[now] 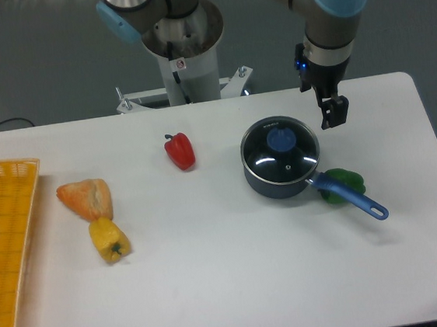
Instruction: Open the lid
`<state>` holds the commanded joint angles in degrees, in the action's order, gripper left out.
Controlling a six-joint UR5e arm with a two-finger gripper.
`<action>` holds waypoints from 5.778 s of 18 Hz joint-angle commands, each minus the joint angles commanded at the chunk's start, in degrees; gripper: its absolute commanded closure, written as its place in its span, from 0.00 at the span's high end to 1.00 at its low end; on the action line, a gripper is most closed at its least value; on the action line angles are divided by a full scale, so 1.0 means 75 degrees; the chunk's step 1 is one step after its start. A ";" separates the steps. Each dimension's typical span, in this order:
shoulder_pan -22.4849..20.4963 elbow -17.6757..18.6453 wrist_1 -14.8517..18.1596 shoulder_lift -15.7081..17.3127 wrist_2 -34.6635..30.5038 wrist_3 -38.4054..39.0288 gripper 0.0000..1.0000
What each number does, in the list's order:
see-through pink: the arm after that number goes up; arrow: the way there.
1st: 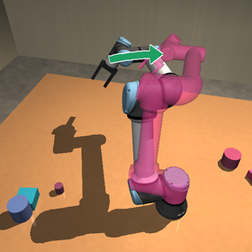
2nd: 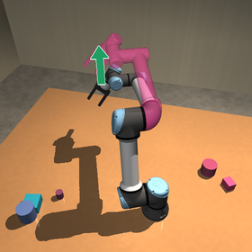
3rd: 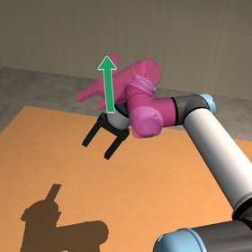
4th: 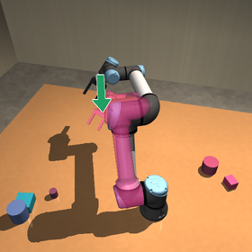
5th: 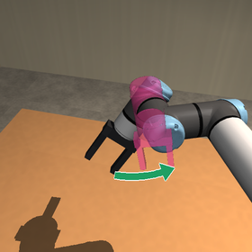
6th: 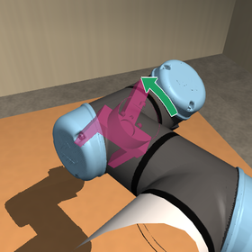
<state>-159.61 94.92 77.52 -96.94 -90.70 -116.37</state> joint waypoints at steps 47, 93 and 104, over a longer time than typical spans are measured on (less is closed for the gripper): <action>0.0105 0.0551 -0.0677 -0.0163 0.0879 0.5693 1.00; 0.0680 0.2273 -0.2613 -0.0082 -0.0152 0.5953 1.00; 0.0680 0.2273 -0.2602 -0.0105 -0.0152 0.5977 1.00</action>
<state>-154.51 111.97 58.01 -97.73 -91.85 -71.54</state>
